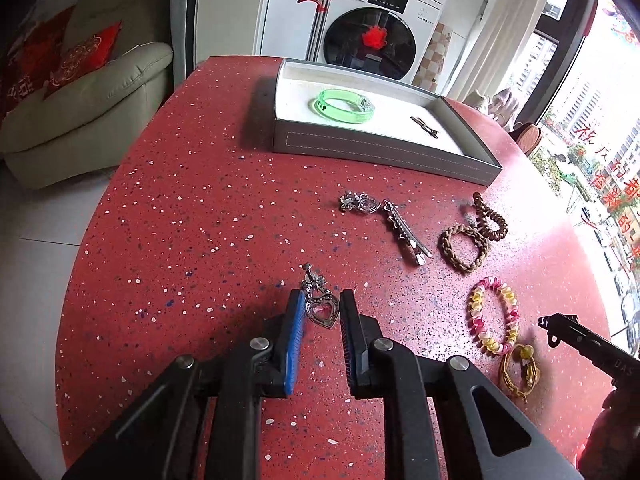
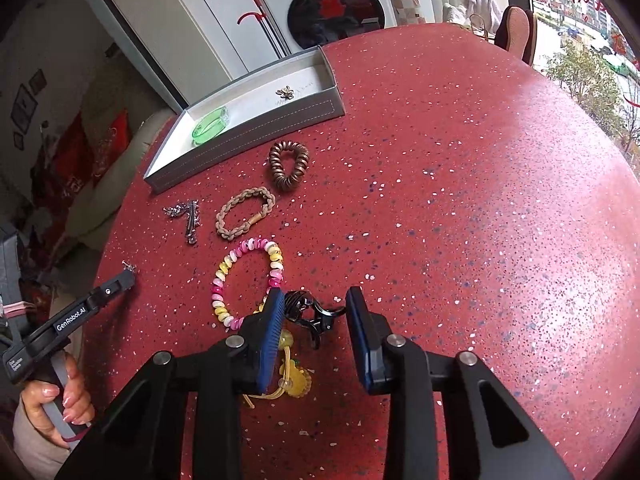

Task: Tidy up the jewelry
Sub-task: 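Grasp the black claw clip with the right tool while the left tool grasps the silver heart pendant, then carry the claw clip and heart pendant into the grey tray with both tools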

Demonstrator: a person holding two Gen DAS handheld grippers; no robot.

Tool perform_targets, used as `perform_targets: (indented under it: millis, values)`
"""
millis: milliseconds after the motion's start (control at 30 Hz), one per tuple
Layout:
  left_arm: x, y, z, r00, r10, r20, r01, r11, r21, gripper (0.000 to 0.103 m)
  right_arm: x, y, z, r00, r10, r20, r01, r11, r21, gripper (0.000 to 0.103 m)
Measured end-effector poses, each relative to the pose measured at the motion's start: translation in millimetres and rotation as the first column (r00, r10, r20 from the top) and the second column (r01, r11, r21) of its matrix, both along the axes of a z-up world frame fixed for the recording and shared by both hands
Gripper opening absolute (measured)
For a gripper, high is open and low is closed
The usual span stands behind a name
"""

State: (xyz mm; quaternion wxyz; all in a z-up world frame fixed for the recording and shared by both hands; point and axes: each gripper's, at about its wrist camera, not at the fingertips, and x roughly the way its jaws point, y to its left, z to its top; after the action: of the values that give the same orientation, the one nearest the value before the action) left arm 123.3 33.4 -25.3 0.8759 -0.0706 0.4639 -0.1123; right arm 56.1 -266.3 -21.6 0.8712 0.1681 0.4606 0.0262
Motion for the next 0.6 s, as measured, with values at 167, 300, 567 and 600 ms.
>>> perform_targets:
  millis: [167,300,567,600]
  values:
    - [4.4,-8.3,27.8,0.999,-0.024,0.037,0.025,0.999,-0.025,0.036,10.5,-2.9,22.1,0.999,0.018,0.037,-0.018,1.0,0.02,0.035]
    - [14.6,-16.1,55.1,0.995,-0.049,0.083,0.051,0.998,-0.023,0.036,27.6,-2.4,44.4,0.996,0.038,0.076,-0.038,0.999,-0.011,0.035]
    - [69.2,-25.7,113.7,0.984,-0.056,0.172,0.058,0.998,-0.008,0.036,86.9,-0.5,105.0,0.982,0.101,0.162,-0.092,0.994,-0.064,0.035]
    - [77.8,-26.6,118.9,0.983,-0.053,0.176,0.056,0.998,-0.008,0.036,95.0,0.8,111.0,0.979,0.11,0.17,-0.099,0.993,-0.071,0.035]
